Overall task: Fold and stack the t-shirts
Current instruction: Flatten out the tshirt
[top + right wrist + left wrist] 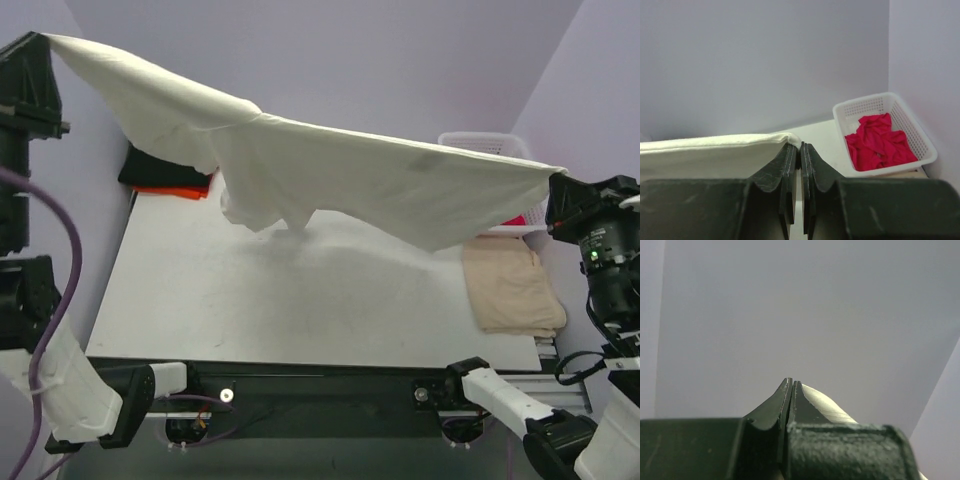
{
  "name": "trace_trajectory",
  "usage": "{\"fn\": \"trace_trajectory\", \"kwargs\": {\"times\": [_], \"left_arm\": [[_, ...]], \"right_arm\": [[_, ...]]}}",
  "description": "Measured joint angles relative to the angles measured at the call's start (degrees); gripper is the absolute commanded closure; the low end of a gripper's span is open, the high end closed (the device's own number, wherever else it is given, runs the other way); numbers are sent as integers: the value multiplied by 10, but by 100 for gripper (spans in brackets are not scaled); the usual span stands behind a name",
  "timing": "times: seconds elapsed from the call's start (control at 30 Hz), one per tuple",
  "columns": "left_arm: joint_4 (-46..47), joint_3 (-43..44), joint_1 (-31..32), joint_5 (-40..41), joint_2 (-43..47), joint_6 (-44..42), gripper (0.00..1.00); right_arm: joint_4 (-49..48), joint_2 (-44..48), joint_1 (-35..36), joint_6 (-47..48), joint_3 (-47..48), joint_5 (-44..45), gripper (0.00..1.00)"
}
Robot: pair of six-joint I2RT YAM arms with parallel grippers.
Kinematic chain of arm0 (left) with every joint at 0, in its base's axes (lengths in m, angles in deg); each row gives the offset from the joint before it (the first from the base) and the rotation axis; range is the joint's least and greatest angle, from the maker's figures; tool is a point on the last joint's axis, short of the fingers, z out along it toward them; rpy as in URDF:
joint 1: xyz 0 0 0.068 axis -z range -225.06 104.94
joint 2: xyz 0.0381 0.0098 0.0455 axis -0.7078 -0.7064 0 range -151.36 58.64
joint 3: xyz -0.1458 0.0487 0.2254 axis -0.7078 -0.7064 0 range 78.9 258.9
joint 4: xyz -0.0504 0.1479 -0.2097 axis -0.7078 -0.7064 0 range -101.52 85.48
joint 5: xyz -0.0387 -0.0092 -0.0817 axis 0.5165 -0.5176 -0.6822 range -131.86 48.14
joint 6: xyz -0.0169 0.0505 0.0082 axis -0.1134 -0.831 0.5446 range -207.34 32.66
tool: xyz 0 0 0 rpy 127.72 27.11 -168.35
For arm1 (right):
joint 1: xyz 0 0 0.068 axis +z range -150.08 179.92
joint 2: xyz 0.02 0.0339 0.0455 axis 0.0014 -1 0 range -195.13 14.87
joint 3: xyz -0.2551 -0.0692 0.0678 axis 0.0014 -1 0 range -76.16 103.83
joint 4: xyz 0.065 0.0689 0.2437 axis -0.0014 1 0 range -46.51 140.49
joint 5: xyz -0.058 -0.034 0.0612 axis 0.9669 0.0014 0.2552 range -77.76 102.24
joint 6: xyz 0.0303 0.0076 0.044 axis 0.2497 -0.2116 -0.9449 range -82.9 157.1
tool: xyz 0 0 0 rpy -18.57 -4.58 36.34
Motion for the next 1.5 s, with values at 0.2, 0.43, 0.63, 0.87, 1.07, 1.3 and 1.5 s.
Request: {"fn": "trace_trajectory", "kwargs": {"times": [0.2, 0.43, 0.63, 0.87, 1.07, 1.3, 1.5], "left_arm": [[36, 47, -2, 4, 14, -6, 100], [81, -48, -3, -4, -15, 11, 100], [115, -118, -3, -18, -93, 37, 100], [116, -105, -3, -45, -204, 71, 100], [103, 34, -5, -66, -286, 92, 100], [122, 0, -17, -84, -212, 101, 100], [118, -16, -18, -89, -125, 89, 100]], "right_arm": [[-7, 3, 0, 0, 22, -27, 100], [-24, -58, 0, 0, 21, -39, 100], [-49, -134, 0, 0, 7, -37, 100], [-64, -228, 0, 0, 7, -34, 100], [-66, -232, 0, 0, 12, -31, 100], [-73, -171, 0, 12, 10, -24, 100], [-78, -67, 0, 32, -6, -20, 100]]}}
